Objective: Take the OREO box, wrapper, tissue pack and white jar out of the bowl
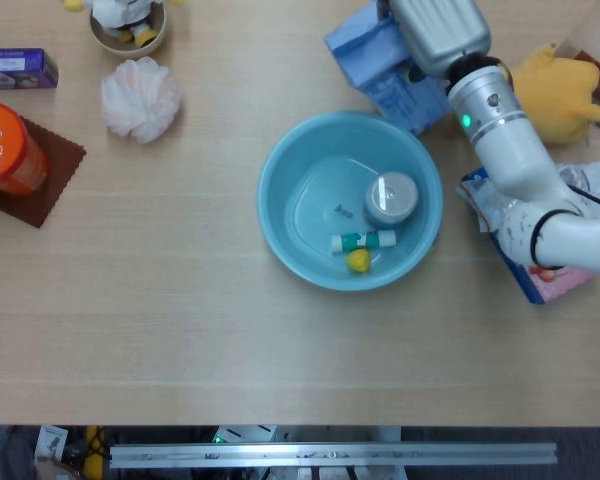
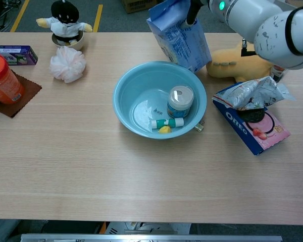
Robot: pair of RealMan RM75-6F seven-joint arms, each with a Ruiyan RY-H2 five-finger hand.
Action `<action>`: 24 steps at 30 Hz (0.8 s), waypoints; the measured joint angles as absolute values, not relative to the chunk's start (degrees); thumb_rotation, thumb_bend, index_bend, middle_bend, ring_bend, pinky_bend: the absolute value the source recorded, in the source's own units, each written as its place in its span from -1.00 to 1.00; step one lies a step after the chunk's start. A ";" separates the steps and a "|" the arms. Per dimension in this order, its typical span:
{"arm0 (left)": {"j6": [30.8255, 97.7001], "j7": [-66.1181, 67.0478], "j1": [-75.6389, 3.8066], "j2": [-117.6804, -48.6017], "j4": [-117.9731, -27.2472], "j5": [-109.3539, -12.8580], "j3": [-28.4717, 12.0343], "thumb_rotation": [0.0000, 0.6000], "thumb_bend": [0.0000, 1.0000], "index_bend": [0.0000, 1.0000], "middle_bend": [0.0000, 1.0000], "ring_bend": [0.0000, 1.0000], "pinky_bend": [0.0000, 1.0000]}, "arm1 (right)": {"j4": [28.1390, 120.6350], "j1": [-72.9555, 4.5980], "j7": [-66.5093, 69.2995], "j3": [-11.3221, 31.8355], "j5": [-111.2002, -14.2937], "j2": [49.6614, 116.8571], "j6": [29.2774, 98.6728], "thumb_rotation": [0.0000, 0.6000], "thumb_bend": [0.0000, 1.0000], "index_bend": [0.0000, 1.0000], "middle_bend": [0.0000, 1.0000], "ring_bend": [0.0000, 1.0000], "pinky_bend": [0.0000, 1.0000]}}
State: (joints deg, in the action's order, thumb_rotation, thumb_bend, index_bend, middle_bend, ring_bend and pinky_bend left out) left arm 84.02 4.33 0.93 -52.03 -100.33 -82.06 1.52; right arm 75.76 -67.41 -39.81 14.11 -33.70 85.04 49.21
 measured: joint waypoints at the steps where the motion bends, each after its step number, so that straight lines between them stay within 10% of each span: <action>1: 83.97 4.38 0.90 -52.05 -100.32 -82.12 1.52 1.00 -0.28 -0.63 -0.54 -0.58 -0.67 | 76.03 -67.52 -39.94 14.13 -33.29 84.97 49.03 1.00 0.00 -0.66 -0.49 -0.43 -0.04; 6: 84.01 4.64 0.84 -52.13 -100.51 -82.27 1.46 1.00 -0.28 -0.63 -0.54 -0.58 -0.67 | 76.86 -67.67 -39.19 14.36 -34.07 84.35 48.99 1.00 0.00 -0.99 -0.70 -0.66 -0.27; 15: 83.92 4.77 0.88 -52.08 -100.61 -82.22 1.47 1.00 -0.28 -0.63 -0.54 -0.58 -0.67 | 82.28 -66.51 -36.30 14.59 -37.41 81.09 49.18 1.00 -0.01 -1.00 -0.67 -0.69 -0.29; 24: 83.19 5.38 0.35 -52.37 -100.80 -82.66 1.49 1.00 -0.28 -0.63 -0.54 -0.58 -0.67 | 96.27 -63.15 -35.34 9.92 -45.34 73.22 48.50 1.00 -0.73 -0.54 -0.23 -0.25 0.17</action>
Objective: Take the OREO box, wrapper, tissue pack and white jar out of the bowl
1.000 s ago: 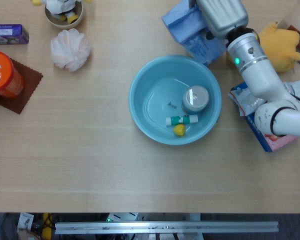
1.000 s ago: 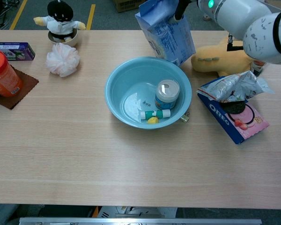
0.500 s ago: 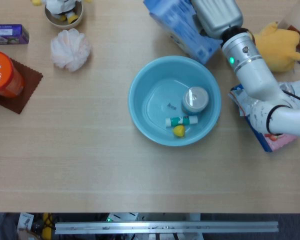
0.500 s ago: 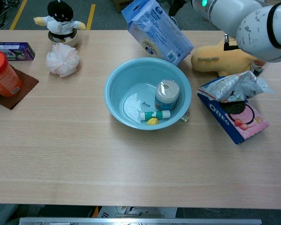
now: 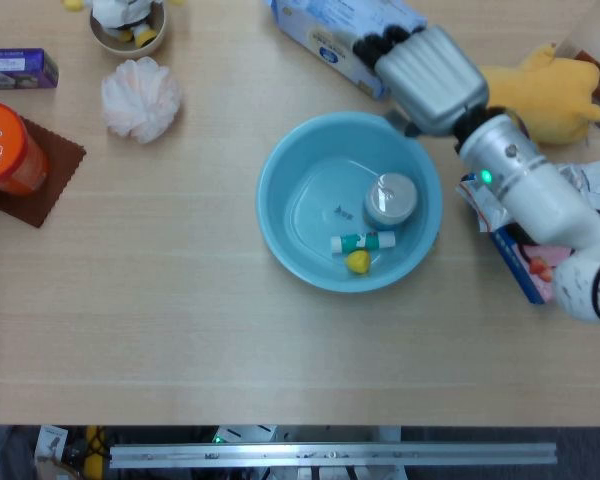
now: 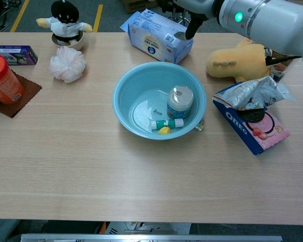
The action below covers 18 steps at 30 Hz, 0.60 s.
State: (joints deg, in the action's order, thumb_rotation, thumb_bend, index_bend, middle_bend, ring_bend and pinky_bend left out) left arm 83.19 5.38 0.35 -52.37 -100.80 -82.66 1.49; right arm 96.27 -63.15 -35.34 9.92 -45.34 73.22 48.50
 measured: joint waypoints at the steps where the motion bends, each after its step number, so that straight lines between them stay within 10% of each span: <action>1: 83.09 5.47 0.28 -52.41 -100.85 -82.78 1.53 1.00 -0.28 -0.63 -0.54 -0.58 -0.67 | 97.53 -62.81 -35.56 9.05 -46.25 72.51 48.46 1.00 -0.82 -0.47 -0.18 -0.20 0.22; 18: 82.08 4.13 0.38 -52.53 -100.00 -82.74 2.27 1.00 -0.28 -0.63 -0.54 -0.58 -0.67 | 100.42 -61.84 -42.44 0.18 -46.82 74.86 47.83 1.00 -0.97 -0.42 -0.20 -0.21 0.26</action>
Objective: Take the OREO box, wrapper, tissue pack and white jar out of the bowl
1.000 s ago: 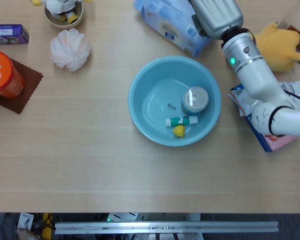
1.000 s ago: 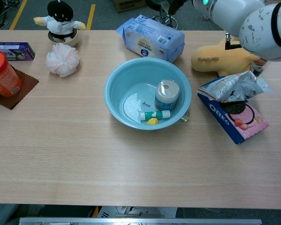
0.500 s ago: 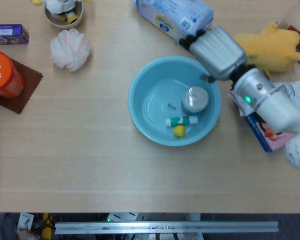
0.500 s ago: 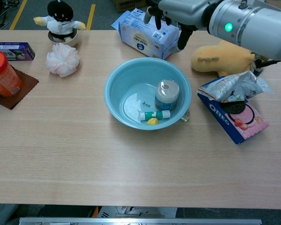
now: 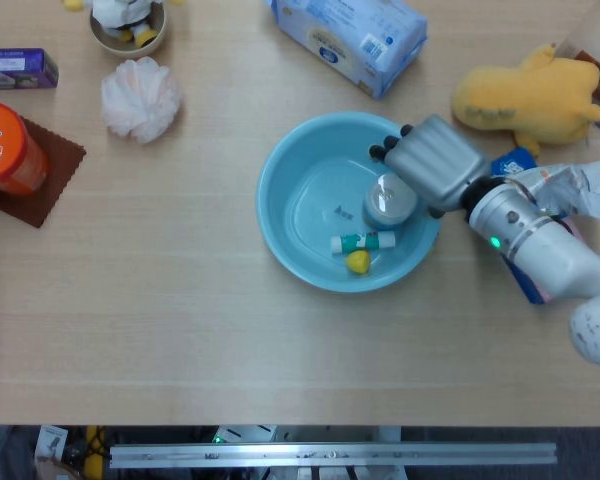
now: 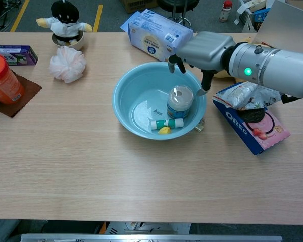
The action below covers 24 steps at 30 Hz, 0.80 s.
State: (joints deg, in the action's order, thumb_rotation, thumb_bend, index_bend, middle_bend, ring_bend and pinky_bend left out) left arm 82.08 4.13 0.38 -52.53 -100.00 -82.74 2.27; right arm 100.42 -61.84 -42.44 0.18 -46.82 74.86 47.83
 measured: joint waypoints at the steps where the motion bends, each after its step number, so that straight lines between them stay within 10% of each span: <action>1: 82.07 4.03 0.40 -52.56 -99.95 -82.74 2.28 1.00 -0.28 -0.63 -0.54 -0.58 -0.67 | 100.11 -61.99 -42.66 0.14 -46.47 75.37 47.86 1.00 -0.97 -0.42 -0.20 -0.21 0.26; 24: 80.99 2.12 0.44 -52.64 -98.45 -81.83 2.41 1.00 -0.28 -0.63 -0.54 -0.58 -0.67 | 95.50 -65.03 -47.54 -1.47 -40.20 83.18 49.34 1.00 -0.97 -0.51 -0.29 -0.32 0.20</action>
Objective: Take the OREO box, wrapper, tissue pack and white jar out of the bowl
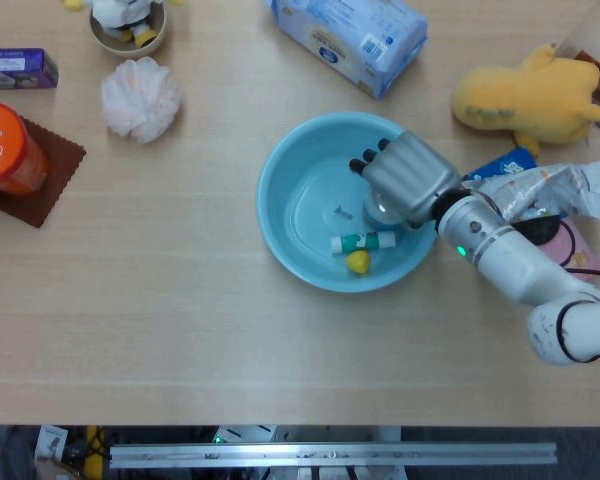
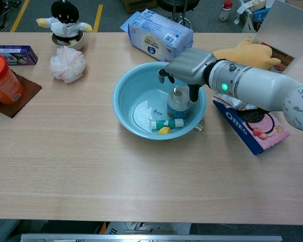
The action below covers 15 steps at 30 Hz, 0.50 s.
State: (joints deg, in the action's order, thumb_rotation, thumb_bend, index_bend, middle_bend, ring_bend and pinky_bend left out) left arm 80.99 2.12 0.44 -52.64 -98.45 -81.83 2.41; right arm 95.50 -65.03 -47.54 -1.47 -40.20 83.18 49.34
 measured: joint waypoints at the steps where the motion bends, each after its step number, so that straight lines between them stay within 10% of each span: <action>1: 80.99 2.08 0.44 -52.66 -98.40 -81.89 2.43 1.00 -0.28 -0.63 -0.54 -0.58 -0.67 | 95.42 -65.09 -47.67 -1.54 -40.04 83.35 49.44 1.00 -0.97 -0.51 -0.29 -0.32 0.20; 15: 80.97 2.03 0.52 -52.85 -97.92 -81.56 2.35 1.00 -0.28 -0.63 -0.54 -0.58 -0.67 | 93.39 -66.17 -49.44 -2.40 -37.70 85.70 49.60 1.00 -0.97 -0.51 -0.29 -0.32 0.20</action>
State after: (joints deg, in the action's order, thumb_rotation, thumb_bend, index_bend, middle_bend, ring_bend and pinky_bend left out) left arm 80.97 2.03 0.52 -52.85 -97.92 -81.56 2.35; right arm 93.39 -66.17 -49.44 -2.40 -37.70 85.70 49.60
